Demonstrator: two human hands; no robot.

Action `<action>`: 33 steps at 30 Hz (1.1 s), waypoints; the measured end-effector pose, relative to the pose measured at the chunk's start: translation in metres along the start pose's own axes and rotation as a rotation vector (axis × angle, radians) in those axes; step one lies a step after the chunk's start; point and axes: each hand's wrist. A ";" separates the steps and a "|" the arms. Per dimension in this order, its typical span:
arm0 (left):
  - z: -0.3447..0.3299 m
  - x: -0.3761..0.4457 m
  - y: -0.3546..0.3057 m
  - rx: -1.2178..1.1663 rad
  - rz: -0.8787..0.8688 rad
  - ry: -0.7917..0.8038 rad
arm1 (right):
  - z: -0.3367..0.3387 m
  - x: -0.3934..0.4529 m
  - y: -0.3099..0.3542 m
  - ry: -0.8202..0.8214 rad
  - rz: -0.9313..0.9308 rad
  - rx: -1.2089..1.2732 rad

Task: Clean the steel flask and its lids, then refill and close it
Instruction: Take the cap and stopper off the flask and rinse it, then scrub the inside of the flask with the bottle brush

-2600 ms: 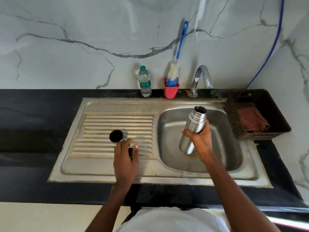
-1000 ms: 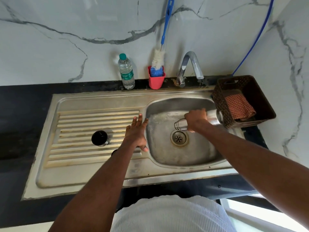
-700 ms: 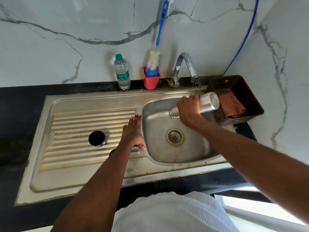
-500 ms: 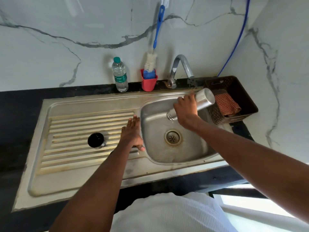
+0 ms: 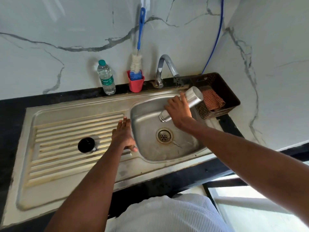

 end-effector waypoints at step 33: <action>-0.014 -0.136 0.174 -0.635 0.217 -1.000 | 0.097 -0.007 0.174 0.150 -0.056 1.996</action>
Point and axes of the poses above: each hand's wrist, its own x-axis towards the middle knuckle, its own z-axis out of the back of the hand, y = z × x, and after that the axes turned 10 degrees about -z, right-handed
